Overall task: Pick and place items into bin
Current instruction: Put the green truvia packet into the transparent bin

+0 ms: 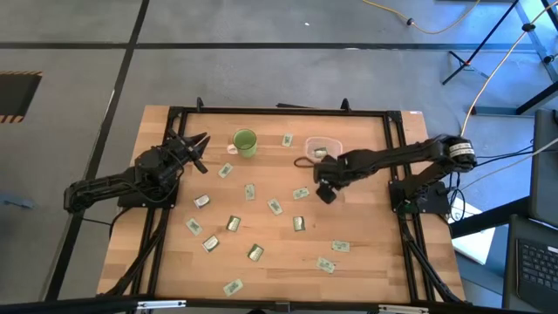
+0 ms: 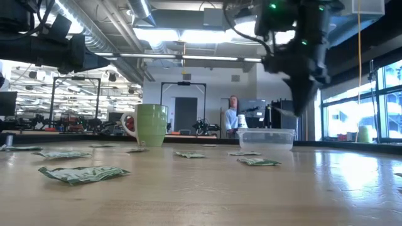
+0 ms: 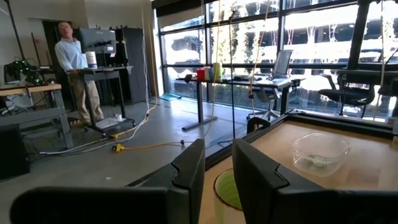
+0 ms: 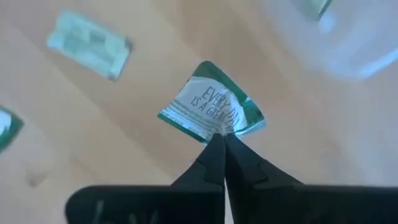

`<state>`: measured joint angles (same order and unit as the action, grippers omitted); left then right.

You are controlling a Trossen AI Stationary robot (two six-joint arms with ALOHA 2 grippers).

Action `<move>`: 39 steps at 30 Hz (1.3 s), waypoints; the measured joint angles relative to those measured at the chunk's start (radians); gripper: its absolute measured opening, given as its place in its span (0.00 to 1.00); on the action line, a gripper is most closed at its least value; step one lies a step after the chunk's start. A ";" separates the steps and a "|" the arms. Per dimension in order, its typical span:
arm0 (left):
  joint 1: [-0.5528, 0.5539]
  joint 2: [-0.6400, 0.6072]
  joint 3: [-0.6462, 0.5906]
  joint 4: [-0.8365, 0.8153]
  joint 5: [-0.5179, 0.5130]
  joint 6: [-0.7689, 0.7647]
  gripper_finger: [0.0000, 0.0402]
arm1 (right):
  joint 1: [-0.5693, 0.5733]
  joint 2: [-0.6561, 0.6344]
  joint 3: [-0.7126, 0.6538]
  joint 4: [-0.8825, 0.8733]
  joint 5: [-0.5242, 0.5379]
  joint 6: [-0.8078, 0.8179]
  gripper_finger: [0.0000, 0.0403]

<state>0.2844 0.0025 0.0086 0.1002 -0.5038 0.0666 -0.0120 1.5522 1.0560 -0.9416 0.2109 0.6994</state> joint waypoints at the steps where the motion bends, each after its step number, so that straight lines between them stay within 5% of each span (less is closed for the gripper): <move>1: 0.000 0.000 0.000 0.001 0.000 0.000 0.19 | -0.017 0.002 0.019 -0.001 0.003 -0.024 0.00; 17: 0.000 0.000 0.000 0.000 0.000 0.000 0.19 | -0.354 0.055 0.101 0.105 -0.037 -0.350 0.00; 28: 0.000 0.000 0.000 0.000 -0.003 0.000 0.19 | -0.399 0.220 0.100 0.139 -0.047 -0.372 0.01; 39: 0.000 0.000 0.000 0.000 -0.003 0.000 0.19 | -0.398 0.237 0.100 0.138 -0.047 -0.391 0.03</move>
<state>0.2840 0.0025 0.0086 0.0998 -0.5072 0.0666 -0.4103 1.7893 1.1564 -0.8036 0.1642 0.3088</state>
